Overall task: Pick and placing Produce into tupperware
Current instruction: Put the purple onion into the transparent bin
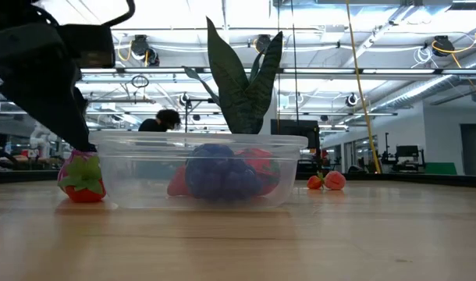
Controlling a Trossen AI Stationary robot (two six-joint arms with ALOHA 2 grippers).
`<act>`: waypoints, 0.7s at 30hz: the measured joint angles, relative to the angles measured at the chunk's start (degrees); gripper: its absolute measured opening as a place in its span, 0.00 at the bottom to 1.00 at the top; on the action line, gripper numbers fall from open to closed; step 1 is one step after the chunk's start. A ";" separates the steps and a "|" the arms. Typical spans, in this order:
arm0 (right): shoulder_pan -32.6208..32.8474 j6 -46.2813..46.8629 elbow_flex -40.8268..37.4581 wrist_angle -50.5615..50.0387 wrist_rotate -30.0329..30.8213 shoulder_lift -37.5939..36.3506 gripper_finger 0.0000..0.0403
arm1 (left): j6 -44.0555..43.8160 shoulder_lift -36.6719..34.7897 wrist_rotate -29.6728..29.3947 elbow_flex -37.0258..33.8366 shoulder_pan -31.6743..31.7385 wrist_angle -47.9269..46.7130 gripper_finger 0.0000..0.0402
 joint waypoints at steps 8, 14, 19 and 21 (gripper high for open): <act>-0.02 0.32 0.00 0.00 -0.01 -0.01 0.70 | 0.89 4.26 2.89 -0.04 2.10 1.37 0.87; 0.00 0.43 0.00 0.00 -0.01 -0.01 0.70 | 1.15 5.30 3.34 0.02 2.65 2.11 0.87; 0.00 0.35 0.00 0.00 -0.01 -0.01 0.70 | 1.71 5.44 3.20 0.00 2.70 2.66 0.87; 0.00 0.33 0.00 0.00 0.00 -0.01 0.70 | 2.41 5.44 3.16 0.00 2.87 3.08 0.87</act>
